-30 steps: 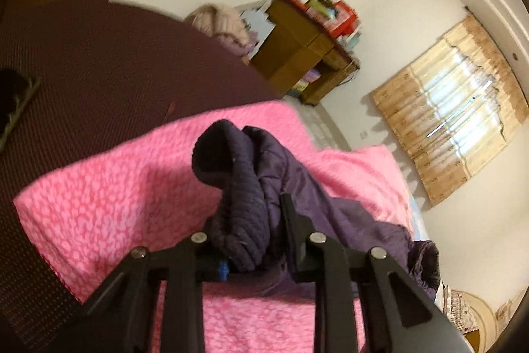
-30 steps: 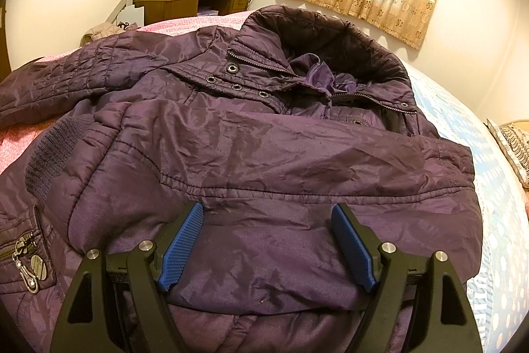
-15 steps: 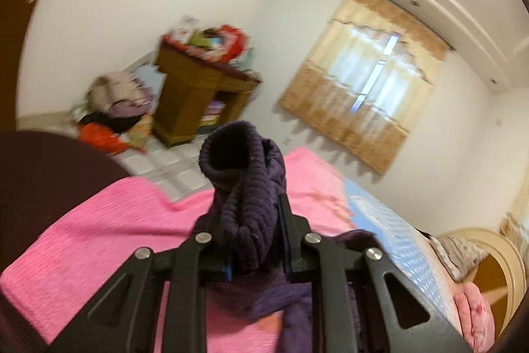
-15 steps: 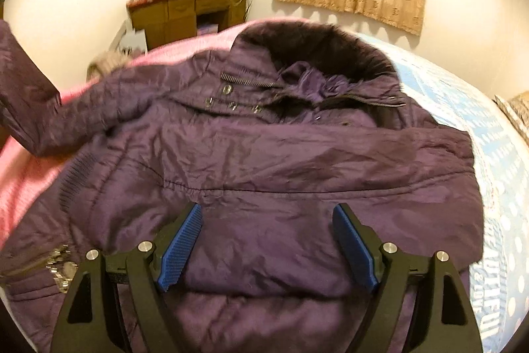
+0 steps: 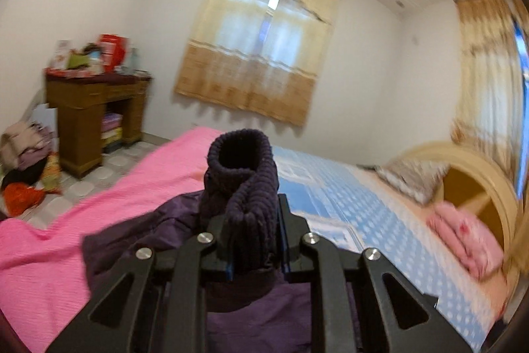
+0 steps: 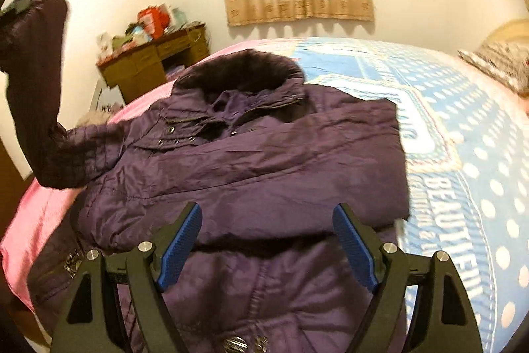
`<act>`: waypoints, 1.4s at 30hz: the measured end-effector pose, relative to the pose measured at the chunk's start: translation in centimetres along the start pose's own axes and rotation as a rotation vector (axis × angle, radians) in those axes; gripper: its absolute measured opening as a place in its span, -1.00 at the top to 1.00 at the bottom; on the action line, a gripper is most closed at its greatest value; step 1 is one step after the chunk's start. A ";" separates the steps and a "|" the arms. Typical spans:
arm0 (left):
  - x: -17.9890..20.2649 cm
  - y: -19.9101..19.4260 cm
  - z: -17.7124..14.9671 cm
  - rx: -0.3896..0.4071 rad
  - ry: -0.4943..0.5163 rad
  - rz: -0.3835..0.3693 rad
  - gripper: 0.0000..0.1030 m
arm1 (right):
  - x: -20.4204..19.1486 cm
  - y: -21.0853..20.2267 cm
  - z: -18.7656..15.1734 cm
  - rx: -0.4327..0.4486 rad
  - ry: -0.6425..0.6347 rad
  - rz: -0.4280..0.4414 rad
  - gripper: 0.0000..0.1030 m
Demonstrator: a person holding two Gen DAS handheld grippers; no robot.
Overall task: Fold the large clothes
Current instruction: 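Lift the held sleeve and carry it over the jacket with the left gripper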
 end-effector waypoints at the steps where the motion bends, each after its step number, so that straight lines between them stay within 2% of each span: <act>1: 1.6 1.2 -0.9 -0.021 0.017 -0.025 0.61 | 0.5 -0.2 0.0 0.000 0.020 0.002 -0.58; 6: 8.7 5.6 -5.2 -0.113 0.130 -0.093 0.61 | 3.6 -0.7 0.0 -0.004 0.133 0.000 -0.58; 11: 12.2 8.3 -9.8 -0.247 0.223 -0.119 0.55 | 6.0 -0.4 -0.4 0.005 0.239 0.002 -0.58; 13: 13.2 8.2 -10.2 -0.288 0.258 -0.131 0.24 | 6.7 -0.2 -0.8 0.002 0.275 0.011 -0.58; 14: 13.3 7.7 -10.0 -0.281 0.278 -0.126 0.11 | 6.9 -0.1 -0.9 0.000 0.284 0.017 -0.58; 16: 13.2 5.4 -8.8 -0.220 0.309 -0.123 -0.24 | 7.1 -0.1 -1.0 -0.001 0.300 0.022 -0.58; 17: 13.1 4.7 -8.3 -0.206 0.309 -0.125 -0.32 | 7.2 -0.2 -0.9 0.003 0.306 0.031 -0.58; 19: 12.4 3.3 -7.2 -0.167 0.298 -0.110 -0.62 | 7.0 -0.9 -0.5 0.016 0.317 0.080 -0.58; 20: 11.5 2.7 -7.0 -0.153 0.297 -0.093 -0.70 | 6.8 -1.3 -0.1 0.022 0.315 0.101 -0.58; 21: 9.6 2.2 -6.8 -0.149 0.307 -0.044 -0.82 | 6.4 -1.8 0.3 0.027 0.307 0.122 -0.58; 24: 4.2 2.6 -7.2 -0.175 0.339 0.135 -0.87 | 4.7 -2.7 1.9 0.043 0.247 0.181 -0.58; 26: -0.8 3.1 -7.8 -0.233 0.339 0.305 -0.87 | 3.8 -2.7 3.1 0.040 0.228 0.205 -0.58; 28: -5.7 3.2 -8.6 -0.296 0.283 0.431 -0.86 | 3.1 -1.4 3.8 -0.011 0.214 0.205 -0.58; 29: -7.5 3.4 -9.2 -0.327 0.247 0.462 -0.86 | 2.8 0.0 3.7 -0.066 0.215 0.201 -0.54; 30: -9.1 3.6 -10.0 -0.362 0.210 0.475 -0.87 | 2.6 1.0 3.4 -0.110 0.218 0.209 -0.46; 32: -11.0 3.9 -11.7 -0.423 0.135 0.471 -0.87 | 1.6 3.4 1.9 -0.240 0.223 0.260 0.45; 33: -11.3 4.1 -12.4 -0.452 0.113 0.460 -0.87 | 1.4 3.7 1.5 -0.253 0.224 0.267 0.54; 35: -11.0 4.6 -13.1 -0.475 0.113 0.465 -0.88 | 0.7 3.0 1.6 -0.203 0.162 0.252 0.69; 38: -10.7 5.3 -13.9 -0.515 0.125 0.485 -0.93 | 0.0 1.3 2.2 -0.129 0.111 0.227 0.71; 39: -10.9 5.8 -14.3 -0.540 0.130 0.498 -0.96 | 0.1 1.3 2.0 -0.127 0.099 0.202 0.71; 42: -10.9 6.1 -15.5 -0.574 0.091 0.453 -0.97 | 1.1 2.1 0.5 -0.151 0.049 0.105 0.71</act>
Point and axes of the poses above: each gripper's, at about its wrist camera, not at the fingertips, and y roughly the way its jaws point, x to its right, z to its top, the point moved 8 cm from there along y, roughly the way its jaws point, and after that the axes turned 13 degrees about y, right-handed, at the moved point
